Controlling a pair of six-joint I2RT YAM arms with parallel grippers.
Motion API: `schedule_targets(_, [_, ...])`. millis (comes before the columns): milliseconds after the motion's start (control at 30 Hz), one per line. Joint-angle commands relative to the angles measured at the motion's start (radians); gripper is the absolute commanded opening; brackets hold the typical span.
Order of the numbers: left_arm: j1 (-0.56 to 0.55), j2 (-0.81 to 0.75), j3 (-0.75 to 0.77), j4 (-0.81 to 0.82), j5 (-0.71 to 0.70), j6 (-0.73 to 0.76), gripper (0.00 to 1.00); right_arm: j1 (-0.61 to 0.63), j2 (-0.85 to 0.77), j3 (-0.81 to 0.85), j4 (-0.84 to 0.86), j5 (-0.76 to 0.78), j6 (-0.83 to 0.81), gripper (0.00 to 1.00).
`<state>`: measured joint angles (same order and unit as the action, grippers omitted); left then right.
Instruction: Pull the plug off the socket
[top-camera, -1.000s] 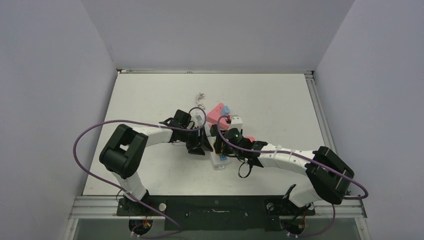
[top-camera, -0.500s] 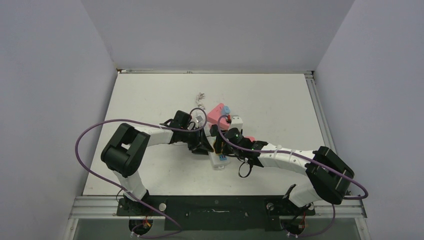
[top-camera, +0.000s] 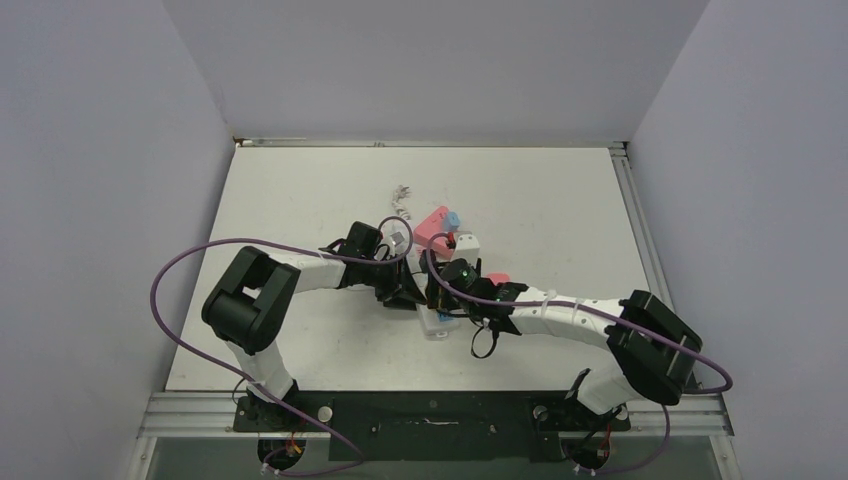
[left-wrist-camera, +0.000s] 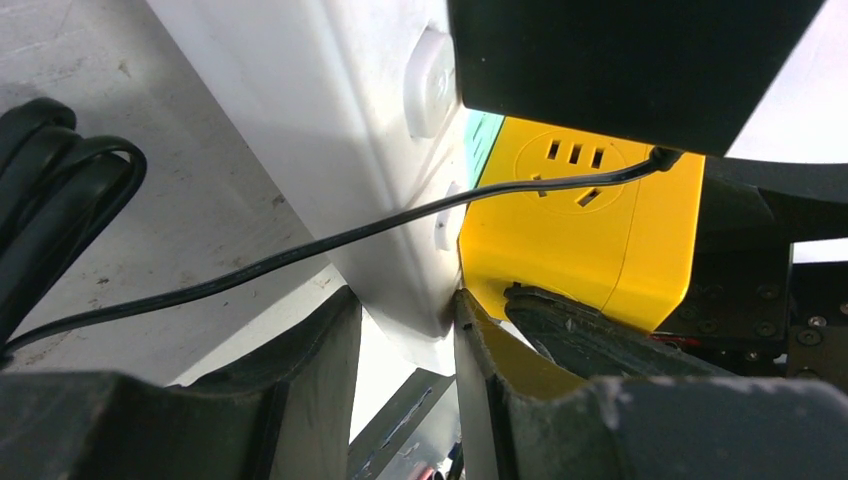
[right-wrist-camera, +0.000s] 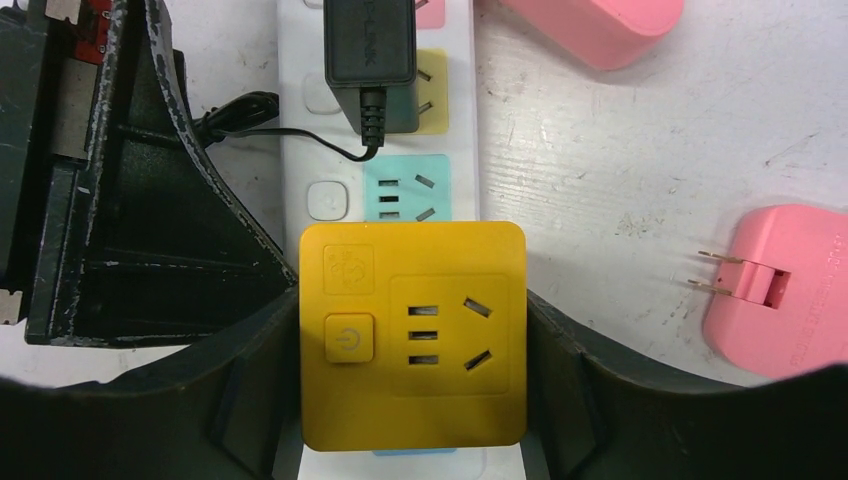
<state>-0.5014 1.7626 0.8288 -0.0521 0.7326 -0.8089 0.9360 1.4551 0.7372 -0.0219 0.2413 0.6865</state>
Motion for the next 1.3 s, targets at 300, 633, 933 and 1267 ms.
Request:
schedule_targets(300, [-0.009, 0.010, 0.001, 0.020, 0.004, 0.017, 0.01, 0.074, 0.029, 0.108, 0.026, 0.091, 0.007, 0.05])
schedule_targets(633, [-0.008, 0.017, 0.008, -0.019, -0.016, 0.033, 0.00, -0.057, -0.022, 0.009, 0.130, -0.109, 0.059, 0.05])
schedule_targets(933, [-0.009, 0.021, 0.010, -0.026, -0.019, 0.034, 0.00, -0.042, -0.030, 0.022, 0.092, -0.038, 0.033, 0.05])
schedule_targets(1267, [-0.005, 0.023, 0.011, -0.032, -0.020, 0.034, 0.00, 0.071, 0.030, 0.125, -0.040, 0.184, -0.035, 0.05])
